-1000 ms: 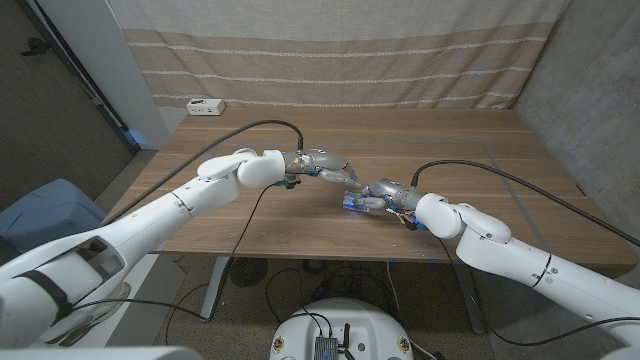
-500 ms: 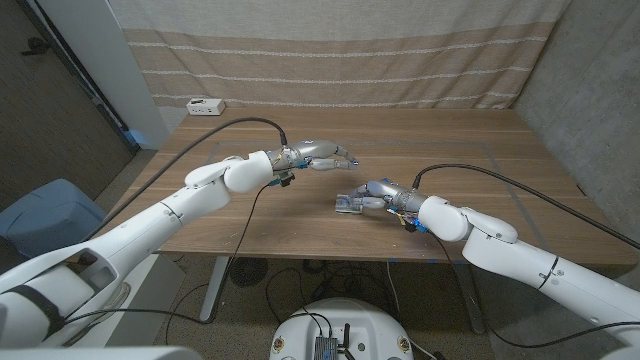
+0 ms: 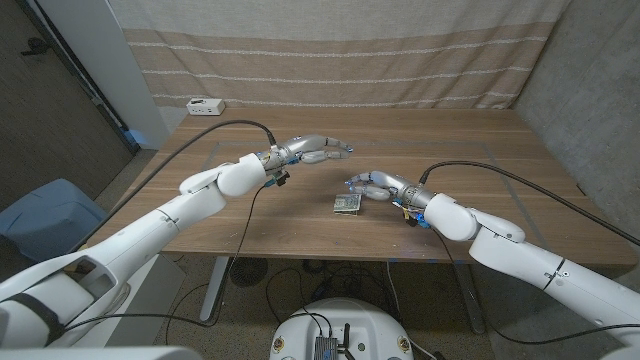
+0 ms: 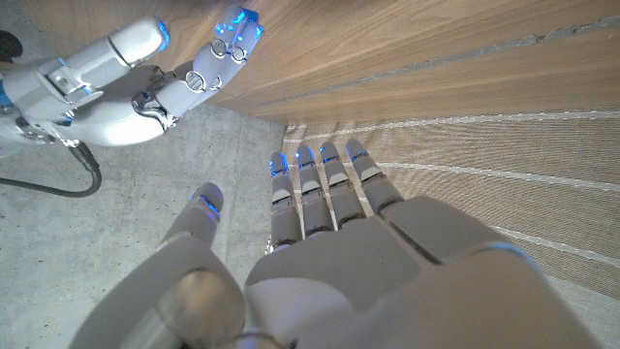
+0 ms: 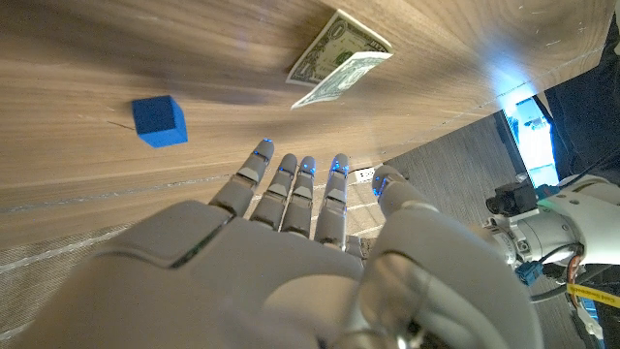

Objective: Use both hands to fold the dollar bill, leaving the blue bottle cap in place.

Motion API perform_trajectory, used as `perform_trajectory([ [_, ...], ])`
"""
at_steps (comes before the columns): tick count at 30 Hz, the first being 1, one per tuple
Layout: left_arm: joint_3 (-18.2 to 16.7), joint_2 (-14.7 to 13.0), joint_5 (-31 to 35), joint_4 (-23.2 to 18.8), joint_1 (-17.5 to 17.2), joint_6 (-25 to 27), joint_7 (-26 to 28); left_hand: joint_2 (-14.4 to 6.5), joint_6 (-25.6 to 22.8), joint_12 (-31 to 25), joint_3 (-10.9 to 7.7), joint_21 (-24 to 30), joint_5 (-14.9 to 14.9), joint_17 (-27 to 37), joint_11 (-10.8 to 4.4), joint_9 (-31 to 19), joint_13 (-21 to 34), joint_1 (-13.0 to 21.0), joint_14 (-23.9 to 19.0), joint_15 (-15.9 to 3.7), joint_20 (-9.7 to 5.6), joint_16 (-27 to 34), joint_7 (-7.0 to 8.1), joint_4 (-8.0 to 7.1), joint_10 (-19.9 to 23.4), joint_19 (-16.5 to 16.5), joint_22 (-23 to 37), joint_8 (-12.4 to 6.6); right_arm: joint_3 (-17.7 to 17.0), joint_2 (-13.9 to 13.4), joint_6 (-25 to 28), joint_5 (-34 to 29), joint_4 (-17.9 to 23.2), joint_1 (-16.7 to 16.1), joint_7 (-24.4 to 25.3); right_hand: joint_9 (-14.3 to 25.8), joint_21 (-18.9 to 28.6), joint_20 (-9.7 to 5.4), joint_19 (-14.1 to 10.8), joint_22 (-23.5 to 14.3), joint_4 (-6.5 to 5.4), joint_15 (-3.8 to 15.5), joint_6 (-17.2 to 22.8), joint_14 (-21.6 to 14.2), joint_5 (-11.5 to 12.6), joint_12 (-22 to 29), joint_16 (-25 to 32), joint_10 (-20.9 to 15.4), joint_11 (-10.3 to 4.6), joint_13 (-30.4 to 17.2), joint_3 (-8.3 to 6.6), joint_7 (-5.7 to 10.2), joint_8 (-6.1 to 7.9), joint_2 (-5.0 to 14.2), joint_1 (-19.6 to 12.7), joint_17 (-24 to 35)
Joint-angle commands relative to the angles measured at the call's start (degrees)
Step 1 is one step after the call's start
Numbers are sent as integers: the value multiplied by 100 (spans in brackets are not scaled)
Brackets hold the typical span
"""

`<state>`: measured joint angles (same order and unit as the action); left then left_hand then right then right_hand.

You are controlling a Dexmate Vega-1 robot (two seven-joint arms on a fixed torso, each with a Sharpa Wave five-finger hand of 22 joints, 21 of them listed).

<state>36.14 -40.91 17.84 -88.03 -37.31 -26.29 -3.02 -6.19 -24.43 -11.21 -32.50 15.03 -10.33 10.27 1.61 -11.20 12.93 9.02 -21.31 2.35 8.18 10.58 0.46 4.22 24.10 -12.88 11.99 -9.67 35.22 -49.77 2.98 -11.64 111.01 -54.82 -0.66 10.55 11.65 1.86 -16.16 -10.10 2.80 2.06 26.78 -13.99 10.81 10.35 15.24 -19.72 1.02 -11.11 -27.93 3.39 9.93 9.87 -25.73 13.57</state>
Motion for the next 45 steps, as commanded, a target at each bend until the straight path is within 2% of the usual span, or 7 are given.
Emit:
perform_trajectory([
  [1,-284,191,-703,401,-248,-306,456,33,298,14,-42,-12,16,31,9,13,21,-47,62,-9,38,6,117,7,-126,37,21,24,-213,154,-411,329,-259,-41,201,6,-4,31,-11,-12,-11,-37,-39,13,-1,22,-10,0,15,-18,36,-21,10,-71,-8,7],
  [11,-531,488,-1684,823,-440,-617,553,17,910,84,-84,2,18,38,-75,39,0,-58,265,52,114,-18,320,7,-669,21,26,15,-376,386,-838,844,-674,-15,310,5,-8,41,4,-13,-12,-69,-98,29,-6,28,-18,43,45,-18,73,-58,13,-67,25,6],
  [17,-652,608,-2305,972,-542,-673,408,27,1173,90,-100,-6,21,41,-100,54,-22,-64,457,91,143,-38,442,15,-978,50,26,1,-483,578,-1181,1254,-1013,-10,372,5,-12,57,21,-13,-8,-89,-162,47,-9,30,-27,79,65,-17,99,-64,8,-73,46,4],
  [23,-758,720,-2846,1059,-659,-696,266,36,1228,49,-98,-12,25,44,-44,59,-31,-78,503,92,164,-29,402,11,-982,70,26,-22,-544,725,-1432,1553,-1247,-18,405,5,-18,52,43,-13,-12,-96,-196,70,-4,35,-37,102,97,-17,105,-67,14,-39,57,5],
  [26,-808,755,-3019,1075,-723,-716,236,24,1245,48,-109,-9,26,42,-32,62,-39,-77,626,61,119,-56,380,10,-1038,64,26,-39,-582,780,-1534,1679,-1340,-31,429,5,-18,47,47,-13,-18,-90,-196,73,3,40,-36,103,81,-17,96,-71,21,-4,55,9],
  [33,-914,835,-3414,1113,-830,-725,136,21,1395,73,-136,-31,28,26,-142,77,-75,-59,817,39,-3,-55,510,31,-1308,113,15,-37,-701,980,-1851,2093,-1604,-67,475,4,-20,57,59,-13,-18,-98,-180,88,7,51,-41,101,108,-17,103,-114,39,3,62,10],
  [45,-1006,928,-3902,1343,-864,-787,-163,21,1453,40,-147,-42,32,20,-137,84,-101,-58,889,64,4,-36,496,38,-1365,134,7,-52,-829,1310,-2215,2671,-1943,-114,505,3,-19,96,73,-14,-10,-134,-167,101,10,72,-48,83,182,-15,129,-162,58,-11,81,8],
])
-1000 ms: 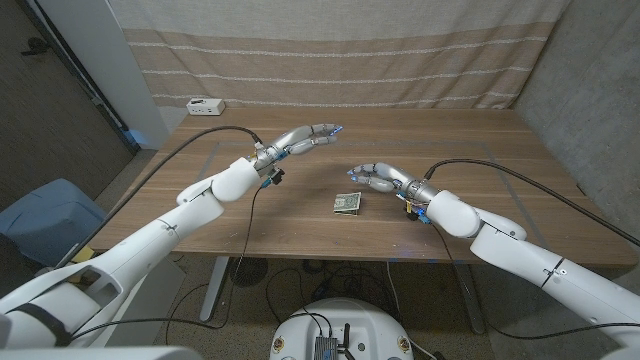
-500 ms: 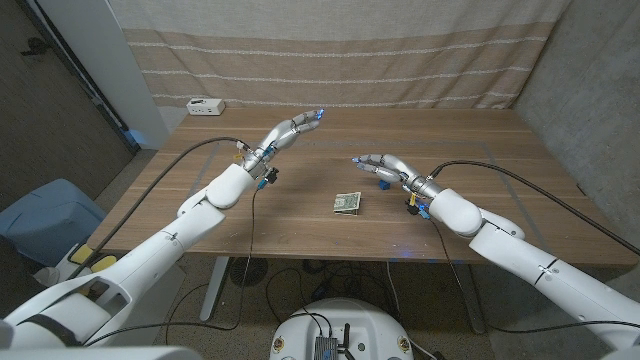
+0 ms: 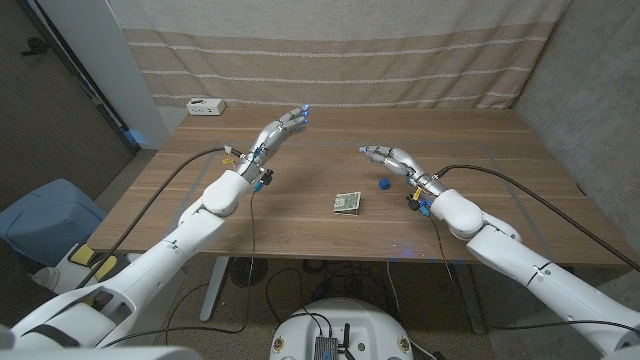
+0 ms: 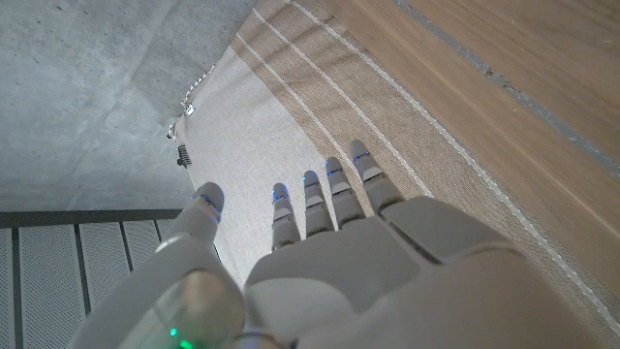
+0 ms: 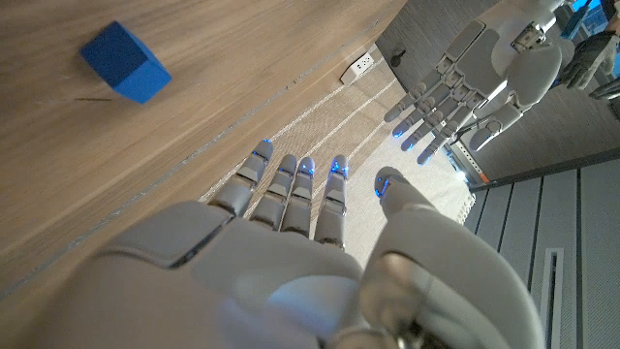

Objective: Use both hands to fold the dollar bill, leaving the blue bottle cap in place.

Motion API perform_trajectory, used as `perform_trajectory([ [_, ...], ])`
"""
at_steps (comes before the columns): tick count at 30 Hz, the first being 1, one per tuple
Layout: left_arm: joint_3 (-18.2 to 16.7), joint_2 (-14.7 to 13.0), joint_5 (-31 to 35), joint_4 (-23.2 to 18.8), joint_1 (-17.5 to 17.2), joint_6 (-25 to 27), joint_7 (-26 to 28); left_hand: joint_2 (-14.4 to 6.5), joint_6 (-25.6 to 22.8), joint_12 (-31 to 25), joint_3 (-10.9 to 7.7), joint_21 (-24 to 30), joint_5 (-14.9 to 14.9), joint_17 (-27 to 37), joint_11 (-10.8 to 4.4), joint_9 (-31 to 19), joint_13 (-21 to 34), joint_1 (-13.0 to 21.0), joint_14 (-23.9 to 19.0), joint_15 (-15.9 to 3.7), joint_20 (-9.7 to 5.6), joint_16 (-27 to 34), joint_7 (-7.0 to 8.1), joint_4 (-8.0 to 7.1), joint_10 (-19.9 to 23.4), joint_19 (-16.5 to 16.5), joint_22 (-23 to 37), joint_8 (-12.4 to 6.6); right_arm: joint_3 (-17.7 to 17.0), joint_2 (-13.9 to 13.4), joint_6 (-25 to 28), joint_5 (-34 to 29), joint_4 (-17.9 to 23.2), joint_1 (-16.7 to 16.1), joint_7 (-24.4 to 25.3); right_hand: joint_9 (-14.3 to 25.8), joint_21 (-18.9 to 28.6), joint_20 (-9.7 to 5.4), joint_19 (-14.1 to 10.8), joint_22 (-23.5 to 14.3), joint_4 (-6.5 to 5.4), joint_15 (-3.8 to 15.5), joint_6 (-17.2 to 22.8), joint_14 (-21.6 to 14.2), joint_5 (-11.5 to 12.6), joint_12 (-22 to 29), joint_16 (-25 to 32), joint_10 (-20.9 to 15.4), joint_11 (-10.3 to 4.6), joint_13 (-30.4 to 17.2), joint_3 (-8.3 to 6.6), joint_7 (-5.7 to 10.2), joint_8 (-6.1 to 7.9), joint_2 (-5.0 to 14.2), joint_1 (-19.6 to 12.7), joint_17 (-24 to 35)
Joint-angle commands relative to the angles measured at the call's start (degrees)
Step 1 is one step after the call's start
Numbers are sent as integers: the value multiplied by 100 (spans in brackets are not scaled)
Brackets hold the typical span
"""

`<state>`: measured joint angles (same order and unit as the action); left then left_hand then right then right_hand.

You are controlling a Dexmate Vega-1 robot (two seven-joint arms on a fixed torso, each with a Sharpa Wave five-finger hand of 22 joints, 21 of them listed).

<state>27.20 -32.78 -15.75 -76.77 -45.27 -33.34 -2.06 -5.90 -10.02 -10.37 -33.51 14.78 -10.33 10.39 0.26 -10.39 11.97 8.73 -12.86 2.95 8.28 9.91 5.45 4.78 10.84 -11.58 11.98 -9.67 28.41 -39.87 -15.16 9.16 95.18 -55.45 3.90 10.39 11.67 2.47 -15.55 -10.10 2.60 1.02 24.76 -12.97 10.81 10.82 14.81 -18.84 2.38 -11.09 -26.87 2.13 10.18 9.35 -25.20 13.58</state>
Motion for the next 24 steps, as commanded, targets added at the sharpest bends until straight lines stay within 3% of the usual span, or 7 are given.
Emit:
perform_trajectory([
  [1,-121,124,-564,236,-68,-91,-268,-7,3,-50,-46,-17,32,8,-17,4,-6,-30,41,-9,-18,35,15,-17,-33,3,8,-58,-166,344,-428,625,-374,-61,69,18,-21,35,13,-14,11,-35,35,-3,11,29,-3,-10,47,-17,24,-45,33,41,28,6],
  [6,-146,129,-767,367,-25,-145,-497,-4,7,-62,-49,-19,34,6,-16,6,-16,-31,54,-25,-20,44,19,-14,-49,5,5,-67,-291,482,-595,856,-445,-141,183,18,-18,37,12,-14,15,-45,39,-11,12,40,-1,-30,58,-16,31,-57,38,42,32,5],
  [10,-162,103,-929,511,45,-212,-760,-1,9,-66,-50,-20,34,5,-3,7,-20,-32,54,-24,-15,48,12,-12,-57,8,4,-70,-443,582,-679,1007,-421,-273,399,17,-10,47,-4,-15,29,-74,71,-32,13,60,4,-75,150,-15,46,-84,54,24,37,0],
  [16,-203,39,-1200,745,124,-243,-1159,2,-2,-80,-51,-20,35,3,-5,9,-27,-34,49,-35,-14,57,-6,-10,-54,7,3,-79,-694,702,-698,1171,-338,-452,773,16,15,132,-64,-15,50,-121,105,-93,9,88,19,-148,192,-13,83,-141,67,-24,60,-11],
  [21,-246,2,-1429,1024,177,-158,-1432,-9,11,-86,-58,-21,35,3,30,9,-32,-34,56,-24,13,60,-39,-13,-60,10,2,-77,-807,891,-691,996,-211,-627,1329,15,18,169,-73,-15,59,-162,119,-135,6,102,30,-192,257,-12,109,-170,71,-42,80,-16],
  [24,-280,36,-1643,1076,160,2,-1530,-27,2,-97,-68,-18,35,3,31,9,-36,-35,41,-26,-4,70,-32,-20,-53,4,2,-84,-773,981,-834,918,-160,-674,1388,14,19,187,-77,-16,62,-177,120,-131,6,99,27,-189,251,-12,117,-174,70,-43,86,-17],
])
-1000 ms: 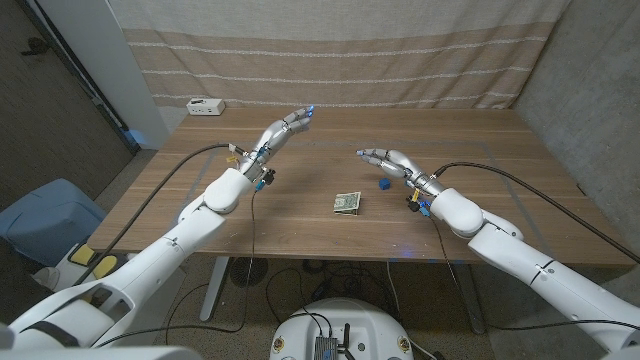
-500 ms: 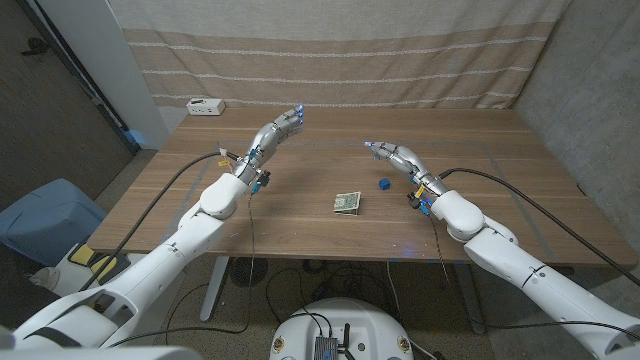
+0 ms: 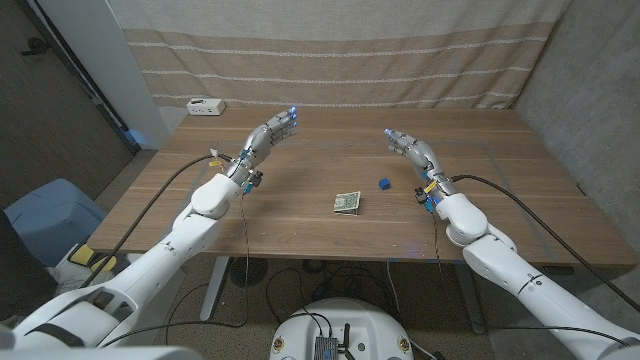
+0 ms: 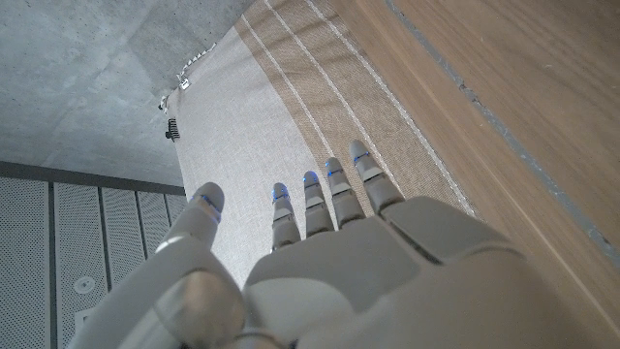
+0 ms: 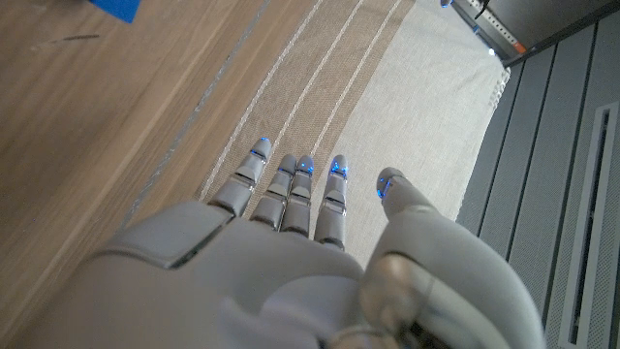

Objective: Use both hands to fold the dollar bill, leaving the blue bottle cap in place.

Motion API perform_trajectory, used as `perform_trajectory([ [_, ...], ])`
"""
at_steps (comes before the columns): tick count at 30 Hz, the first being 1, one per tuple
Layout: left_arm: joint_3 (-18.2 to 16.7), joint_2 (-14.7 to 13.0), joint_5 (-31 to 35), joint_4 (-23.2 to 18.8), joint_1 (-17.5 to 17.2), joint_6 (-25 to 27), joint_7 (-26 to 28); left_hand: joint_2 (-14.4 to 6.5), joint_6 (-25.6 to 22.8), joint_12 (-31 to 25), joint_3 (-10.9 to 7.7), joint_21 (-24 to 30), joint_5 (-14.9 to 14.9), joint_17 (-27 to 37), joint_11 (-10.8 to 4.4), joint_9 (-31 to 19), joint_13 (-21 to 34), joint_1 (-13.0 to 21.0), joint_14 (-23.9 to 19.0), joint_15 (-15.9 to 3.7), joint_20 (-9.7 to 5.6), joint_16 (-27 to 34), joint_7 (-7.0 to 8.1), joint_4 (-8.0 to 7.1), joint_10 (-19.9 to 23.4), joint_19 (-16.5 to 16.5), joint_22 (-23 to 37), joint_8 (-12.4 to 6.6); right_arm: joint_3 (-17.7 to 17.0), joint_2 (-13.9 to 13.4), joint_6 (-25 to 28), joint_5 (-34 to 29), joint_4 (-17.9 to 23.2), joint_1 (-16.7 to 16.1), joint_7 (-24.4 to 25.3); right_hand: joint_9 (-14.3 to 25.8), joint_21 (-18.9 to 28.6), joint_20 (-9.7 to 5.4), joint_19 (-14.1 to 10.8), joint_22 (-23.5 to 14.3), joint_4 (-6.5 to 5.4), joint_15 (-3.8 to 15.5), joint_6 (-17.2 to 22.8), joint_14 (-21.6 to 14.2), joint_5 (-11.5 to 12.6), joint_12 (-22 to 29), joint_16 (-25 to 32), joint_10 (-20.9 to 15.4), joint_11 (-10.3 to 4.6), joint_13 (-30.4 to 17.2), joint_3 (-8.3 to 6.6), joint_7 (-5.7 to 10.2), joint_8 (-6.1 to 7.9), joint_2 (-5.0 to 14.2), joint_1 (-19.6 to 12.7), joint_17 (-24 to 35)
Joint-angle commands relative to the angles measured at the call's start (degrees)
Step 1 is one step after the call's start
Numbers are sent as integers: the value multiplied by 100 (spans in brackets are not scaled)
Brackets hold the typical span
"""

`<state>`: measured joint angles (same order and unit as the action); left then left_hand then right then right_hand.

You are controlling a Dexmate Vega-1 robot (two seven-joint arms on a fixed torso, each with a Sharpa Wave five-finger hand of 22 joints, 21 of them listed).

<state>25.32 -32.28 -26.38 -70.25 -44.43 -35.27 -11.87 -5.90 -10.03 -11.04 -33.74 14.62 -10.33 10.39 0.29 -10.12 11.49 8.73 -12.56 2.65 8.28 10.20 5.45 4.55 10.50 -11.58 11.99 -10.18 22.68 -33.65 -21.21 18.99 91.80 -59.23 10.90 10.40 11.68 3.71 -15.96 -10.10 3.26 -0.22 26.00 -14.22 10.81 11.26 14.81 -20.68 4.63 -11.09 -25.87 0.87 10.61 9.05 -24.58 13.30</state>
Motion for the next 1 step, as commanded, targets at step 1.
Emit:
perform_trajectory([
  [1,-119,2,-772,460,72,322,-677,-31,14,-31,-47,-1,35,3,41,-18,11,-36,14,18,8,41,-55,1,-21,5,2,-29,-162,387,-305,-107,263,-323,677,13,18,64,-34,-15,-2,-49,0,-10,6,55,28,-4,26,-12,18,-48,28,-12,24,11],
])
